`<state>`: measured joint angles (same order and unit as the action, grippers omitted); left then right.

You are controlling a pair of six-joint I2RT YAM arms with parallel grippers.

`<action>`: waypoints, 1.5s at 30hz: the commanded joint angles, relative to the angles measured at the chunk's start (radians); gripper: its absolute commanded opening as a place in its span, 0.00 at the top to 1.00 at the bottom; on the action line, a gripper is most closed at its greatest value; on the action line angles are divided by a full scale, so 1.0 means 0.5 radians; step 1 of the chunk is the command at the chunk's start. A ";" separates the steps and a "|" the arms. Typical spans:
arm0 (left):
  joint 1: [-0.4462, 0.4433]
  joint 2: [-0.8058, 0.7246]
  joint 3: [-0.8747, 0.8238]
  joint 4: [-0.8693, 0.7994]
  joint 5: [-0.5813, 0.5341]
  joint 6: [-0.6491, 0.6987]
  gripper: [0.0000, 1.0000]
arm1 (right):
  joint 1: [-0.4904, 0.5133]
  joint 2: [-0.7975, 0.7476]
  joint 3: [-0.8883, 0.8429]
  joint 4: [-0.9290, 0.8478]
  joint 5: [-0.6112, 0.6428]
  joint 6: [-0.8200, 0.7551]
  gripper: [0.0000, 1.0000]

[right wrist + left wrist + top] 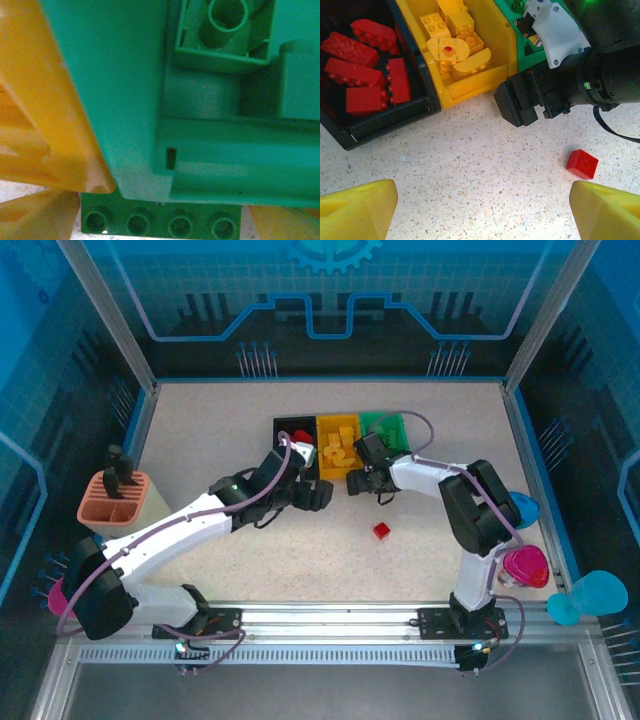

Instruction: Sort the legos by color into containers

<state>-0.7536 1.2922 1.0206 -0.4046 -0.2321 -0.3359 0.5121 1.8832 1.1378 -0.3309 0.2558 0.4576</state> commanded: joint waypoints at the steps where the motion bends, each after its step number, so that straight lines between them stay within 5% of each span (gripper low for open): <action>1: 0.002 -0.072 -0.030 0.045 -0.036 -0.026 0.10 | 0.029 0.050 0.039 -0.023 0.049 0.030 0.17; 8: 0.002 -0.069 -0.047 0.067 -0.029 -0.035 0.10 | 0.034 0.045 -0.034 0.023 0.051 0.037 0.41; 13: 0.003 -0.067 -0.050 0.065 -0.033 -0.029 0.10 | 0.064 -0.048 -0.126 0.038 0.068 0.060 0.49; 29: -0.001 -0.096 -0.188 0.125 0.030 -0.093 0.11 | 0.028 -0.742 -0.333 -0.082 0.161 0.027 0.48; 45: -0.180 -0.183 -0.418 0.146 -0.003 -0.259 0.12 | -0.377 -0.194 0.464 -0.310 -0.071 -0.178 0.47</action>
<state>-0.8284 1.2278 0.8333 -0.3527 -0.2241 -0.4332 0.3389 1.7329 1.3033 -0.4278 0.2485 0.3962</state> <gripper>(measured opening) 0.879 0.588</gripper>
